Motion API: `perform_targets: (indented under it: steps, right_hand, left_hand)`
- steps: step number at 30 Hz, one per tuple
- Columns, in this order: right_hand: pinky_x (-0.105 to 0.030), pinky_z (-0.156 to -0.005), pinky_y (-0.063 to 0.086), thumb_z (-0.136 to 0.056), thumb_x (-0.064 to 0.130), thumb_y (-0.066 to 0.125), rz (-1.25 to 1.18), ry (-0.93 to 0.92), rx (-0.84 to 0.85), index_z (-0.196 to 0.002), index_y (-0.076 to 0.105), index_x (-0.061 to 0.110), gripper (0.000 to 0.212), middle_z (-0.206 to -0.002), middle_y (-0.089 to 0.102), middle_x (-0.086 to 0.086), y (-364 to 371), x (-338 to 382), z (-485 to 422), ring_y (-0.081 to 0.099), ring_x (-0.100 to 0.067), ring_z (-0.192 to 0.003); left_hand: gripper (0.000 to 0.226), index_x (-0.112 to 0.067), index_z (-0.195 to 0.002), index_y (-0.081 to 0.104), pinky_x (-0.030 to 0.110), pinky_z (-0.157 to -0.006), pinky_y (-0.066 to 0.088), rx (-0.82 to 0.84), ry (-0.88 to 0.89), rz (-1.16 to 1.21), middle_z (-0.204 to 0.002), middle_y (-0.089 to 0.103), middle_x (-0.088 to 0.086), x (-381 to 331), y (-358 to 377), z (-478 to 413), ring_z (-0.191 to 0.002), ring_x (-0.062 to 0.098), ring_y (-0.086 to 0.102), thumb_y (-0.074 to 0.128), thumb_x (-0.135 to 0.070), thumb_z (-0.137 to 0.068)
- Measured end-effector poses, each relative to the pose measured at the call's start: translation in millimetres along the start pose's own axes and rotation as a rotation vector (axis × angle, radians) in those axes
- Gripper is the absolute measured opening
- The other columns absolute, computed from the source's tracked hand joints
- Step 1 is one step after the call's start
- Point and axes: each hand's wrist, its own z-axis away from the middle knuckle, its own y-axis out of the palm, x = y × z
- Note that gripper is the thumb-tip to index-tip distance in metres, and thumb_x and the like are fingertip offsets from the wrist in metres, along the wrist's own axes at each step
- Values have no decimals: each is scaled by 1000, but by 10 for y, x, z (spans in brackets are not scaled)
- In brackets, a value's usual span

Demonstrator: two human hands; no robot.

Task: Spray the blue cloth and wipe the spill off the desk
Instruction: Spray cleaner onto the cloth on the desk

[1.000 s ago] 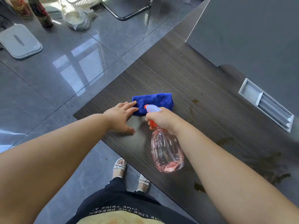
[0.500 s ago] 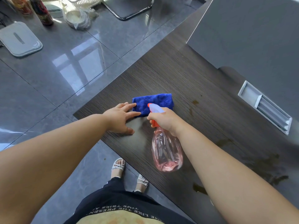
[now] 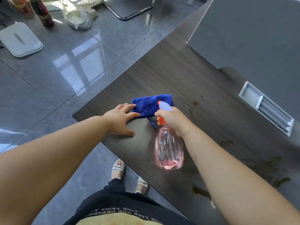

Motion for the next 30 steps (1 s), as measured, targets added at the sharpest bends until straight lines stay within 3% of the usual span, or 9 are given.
perform_targets:
  steps: [5, 12, 16, 18, 22, 24, 27, 30]
  right_hand:
    - [-31, -68, 43, -83, 14, 57, -126, 71, -78, -97, 54, 15, 15, -73, 55, -10, -195, -67, 19, 52, -22, -66]
    - [-30, -70, 45, -83, 16, 56, -72, 110, -53, -125, 54, 15, 42, -77, 57, -10, -312, -177, 81, 54, -21, -69]
    - [-30, -70, 43, -84, 15, 55, -61, 89, -48, -127, 51, 12, 43, -77, 55, -9, -315, -230, 143, 51, -21, -70]
    - [-31, -72, 45, -84, 13, 55, -86, 91, -35, -126, 52, 21, 43, -77, 55, -11, -320, -235, 175, 52, -22, -70]
    - [-27, -65, 42, -84, 15, 55, -72, 71, -35, -97, 56, 23, 15, -77, 55, -8, -357, -184, 259, 51, -18, -70]
    - [-30, -68, 43, -83, 13, 54, -77, 45, -42, -92, 58, 21, 13, -77, 53, -8, -392, -172, 280, 50, -19, -69]
    - [-33, -69, 40, -83, 9, 51, -84, -43, -97, -113, 50, 3, 30, -78, 50, -8, -476, -141, 285, 47, -21, -70]
    - [-31, -67, 42, -86, 8, 49, -102, -116, -152, -125, 53, 12, 40, -79, 49, -6, -599, -38, 283, 46, -20, -71]
  left_hand:
    - [81, -42, -144, 20, 38, -111, 23, -10, -18, 13, -156, 0, -9, -35, -17, -3, -143, 21, 0, 61, -61, -76]
    - [81, -41, -143, 22, 38, -110, 27, -14, -34, 19, -155, 2, -8, -68, -23, -11, -143, 21, 3, 61, -61, -75]
    - [80, -42, -143, 22, 40, -110, 27, -11, -43, 19, -155, 2, -8, -76, -34, -9, -143, 21, 3, 60, -63, -75]
    - [80, -41, -142, 23, 41, -110, 27, -9, -49, 24, -155, 3, -7, -86, -36, -10, -142, 22, 3, 60, -63, -75]
    - [79, -41, -141, 26, 42, -110, 28, -12, -63, 40, -155, 6, -7, -106, -44, -20, -142, 22, 4, 62, -63, -74]
    - [78, -40, -141, 26, 42, -109, 29, -11, -66, 39, -155, 6, -7, -120, -64, -20, -142, 21, 5, 61, -63, -74]
    - [77, -40, -141, 26, 41, -109, 28, -2, -73, 42, -154, 7, -7, -134, -86, -13, -142, 21, 6, 61, -62, -76]
    - [75, -39, -140, 29, 40, -108, 28, 2, -78, 53, -154, 10, -7, -153, -109, -11, -141, 21, 8, 61, -61, -76]
